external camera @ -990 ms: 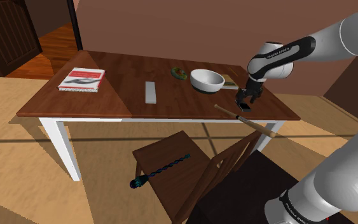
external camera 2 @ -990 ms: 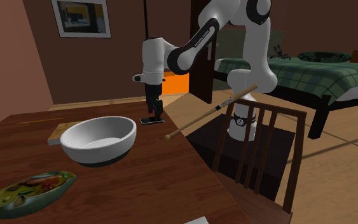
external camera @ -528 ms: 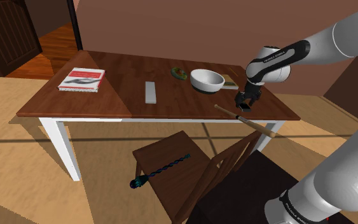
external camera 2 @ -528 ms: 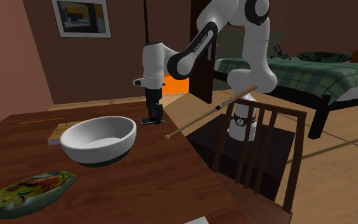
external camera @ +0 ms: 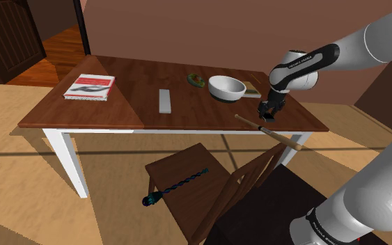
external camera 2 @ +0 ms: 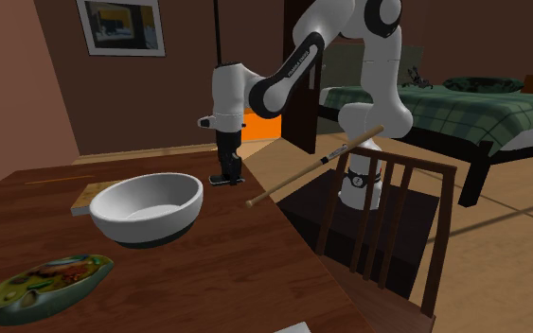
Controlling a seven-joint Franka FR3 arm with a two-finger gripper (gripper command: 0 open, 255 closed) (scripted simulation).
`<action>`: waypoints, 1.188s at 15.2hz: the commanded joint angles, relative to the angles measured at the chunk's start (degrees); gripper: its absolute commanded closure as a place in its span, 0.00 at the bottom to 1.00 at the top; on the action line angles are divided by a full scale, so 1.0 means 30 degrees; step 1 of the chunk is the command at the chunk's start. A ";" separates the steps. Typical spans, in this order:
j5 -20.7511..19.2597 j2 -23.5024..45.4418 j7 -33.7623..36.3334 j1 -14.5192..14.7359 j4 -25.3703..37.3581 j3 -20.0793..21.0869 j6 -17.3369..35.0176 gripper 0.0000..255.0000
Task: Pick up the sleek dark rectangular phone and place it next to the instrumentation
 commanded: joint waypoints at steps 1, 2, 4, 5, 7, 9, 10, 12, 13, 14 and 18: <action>-0.0005 0.0021 0.0003 -0.0004 -0.0015 -0.0005 0.0003 1.00; -0.0007 0.0017 0.0002 -0.0006 -0.0015 -0.0007 -0.0001 1.00; -0.0011 0.0009 0.0006 -0.0005 -0.0025 -0.0007 0.0002 1.00; -0.0009 0.0015 0.0002 -0.0007 -0.0027 -0.0007 0.0010 1.00; -0.0195 -0.0353 0.0117 0.0010 0.0148 -0.0013 -0.0507 1.00; -0.0363 -0.0705 0.0221 0.0025 0.0341 -0.0011 -0.1027 1.00; -0.0440 -0.0874 0.0269 0.0031 0.0443 -0.0007 -0.1287 1.00; -0.0583 -0.1199 0.0356 0.0043 0.0660 0.0005 -0.1807 1.00; -0.0649 -0.1355 0.0396 0.0046 0.0775 0.0015 -0.2068 1.00; -0.0711 -0.1507 0.0433 0.0051 0.0894 0.0026 -0.2329 1.00; -0.0924 -0.2068 0.0559 0.0066 0.1410 0.0077 -0.3372 1.00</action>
